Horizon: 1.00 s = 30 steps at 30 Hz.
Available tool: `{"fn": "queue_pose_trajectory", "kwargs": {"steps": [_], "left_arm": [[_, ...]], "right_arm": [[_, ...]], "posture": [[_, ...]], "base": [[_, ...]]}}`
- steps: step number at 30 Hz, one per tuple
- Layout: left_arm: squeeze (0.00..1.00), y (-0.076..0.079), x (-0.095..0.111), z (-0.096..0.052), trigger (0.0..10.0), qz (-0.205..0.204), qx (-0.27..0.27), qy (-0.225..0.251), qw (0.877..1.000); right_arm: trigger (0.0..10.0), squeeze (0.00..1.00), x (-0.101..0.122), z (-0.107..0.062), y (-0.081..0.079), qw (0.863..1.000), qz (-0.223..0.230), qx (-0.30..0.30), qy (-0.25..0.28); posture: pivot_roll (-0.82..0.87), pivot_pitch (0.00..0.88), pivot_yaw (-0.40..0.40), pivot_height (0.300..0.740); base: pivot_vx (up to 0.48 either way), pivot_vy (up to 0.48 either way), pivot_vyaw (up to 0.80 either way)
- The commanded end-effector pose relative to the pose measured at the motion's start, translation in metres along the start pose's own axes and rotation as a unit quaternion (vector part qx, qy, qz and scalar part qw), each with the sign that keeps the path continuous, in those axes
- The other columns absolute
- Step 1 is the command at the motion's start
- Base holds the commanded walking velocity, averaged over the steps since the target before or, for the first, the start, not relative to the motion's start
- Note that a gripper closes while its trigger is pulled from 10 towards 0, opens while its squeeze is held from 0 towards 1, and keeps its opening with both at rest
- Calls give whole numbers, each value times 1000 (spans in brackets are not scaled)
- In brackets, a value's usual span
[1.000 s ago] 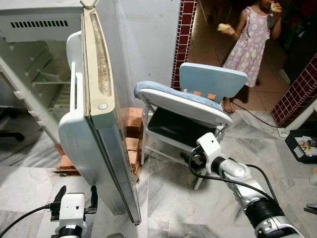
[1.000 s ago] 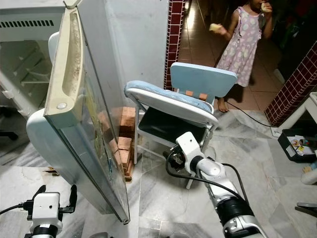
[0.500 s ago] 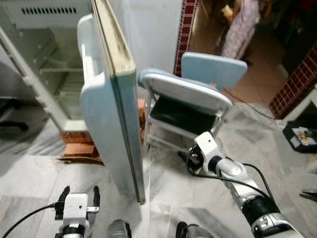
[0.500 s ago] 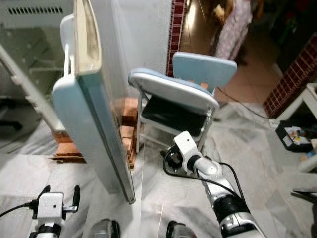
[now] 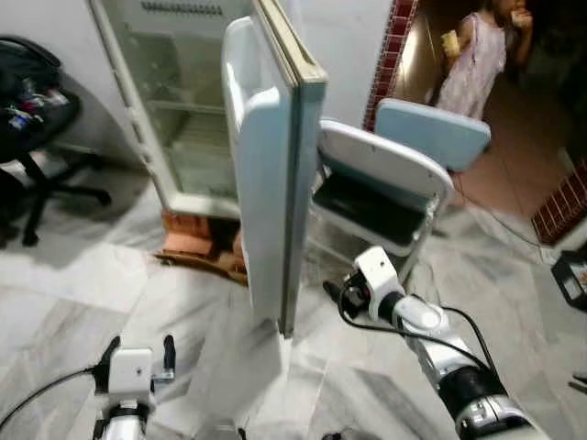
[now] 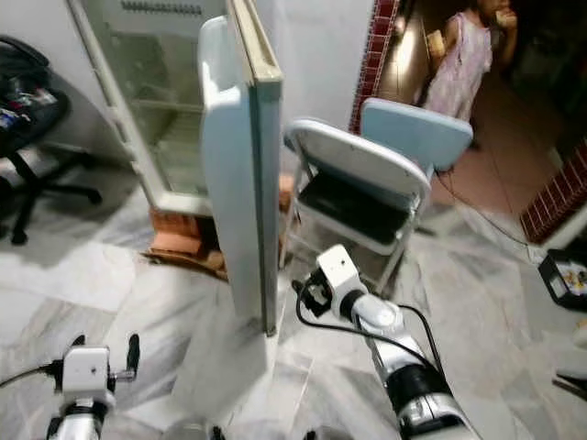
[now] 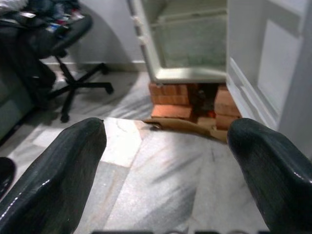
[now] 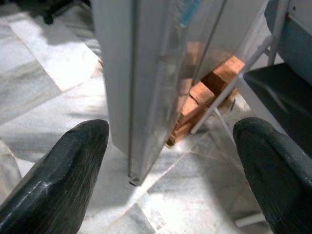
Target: Restocking fridge
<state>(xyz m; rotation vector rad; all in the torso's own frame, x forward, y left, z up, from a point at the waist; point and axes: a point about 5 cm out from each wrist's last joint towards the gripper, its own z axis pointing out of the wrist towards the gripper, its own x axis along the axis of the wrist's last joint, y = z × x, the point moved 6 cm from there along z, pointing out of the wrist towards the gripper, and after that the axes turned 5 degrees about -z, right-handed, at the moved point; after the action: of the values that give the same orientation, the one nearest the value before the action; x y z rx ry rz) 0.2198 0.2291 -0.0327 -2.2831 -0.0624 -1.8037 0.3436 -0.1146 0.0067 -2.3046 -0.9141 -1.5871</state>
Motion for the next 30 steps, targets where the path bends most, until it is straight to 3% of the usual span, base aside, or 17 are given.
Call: {"fn": "queue_pose_trajectory", "kwargs": {"steps": [1,2,4,5,7,11,16,21,25,30], "left_arm": [[0,2,-7,-4,10000,-5,-5,-12,1000],[0,1,-5,-3,10000,-5,-5,-8,1000],[0,1,19,0,10000,-7,-2,25,1000],[0,1,19,0,10000,-7,-2,25,1000],[0,3,45,4,10000,-15,3,54,998],[0,6,66,9,10000,-19,8,76,997],[0,9,75,10,10000,-23,16,69,997],[0,6,81,12,10000,-24,29,67,997],[0,7,92,13,10000,-32,25,84,996],[0,7,96,13,10000,-41,30,79,996]], "right_arm": [[10000,0,5,0,6,1000,5,-12,10],[10000,0,6,0,7,1000,7,-14,12],[10000,0,7,0,11,999,17,-35,17],[10000,0,7,0,11,999,17,-35,17],[10000,0,12,1,19,996,34,-76,25],[10000,0,22,7,25,991,55,-113,35],[10000,0,41,17,36,982,83,-167,39],[10000,0,69,24,35,981,97,-145,82],[10000,0,71,22,35,980,104,-140,94],[10000,0,58,18,33,977,115,-157,86]], "posture": [[29,42,11,740],[29,42,11,740],[30,42,11,740],[30,42,11,740],[29,41,11,740],[34,40,13,740],[43,38,12,740],[52,36,6,740],[52,36,6,740],[50,36,11,740]], "base": [[0,0,0],[0,0,0],[0,0,0],[0,0,0],[0,0,0],[0,0,0],[0,0,0],[0,0,0],[0,0,0],[0,0,0]]}}
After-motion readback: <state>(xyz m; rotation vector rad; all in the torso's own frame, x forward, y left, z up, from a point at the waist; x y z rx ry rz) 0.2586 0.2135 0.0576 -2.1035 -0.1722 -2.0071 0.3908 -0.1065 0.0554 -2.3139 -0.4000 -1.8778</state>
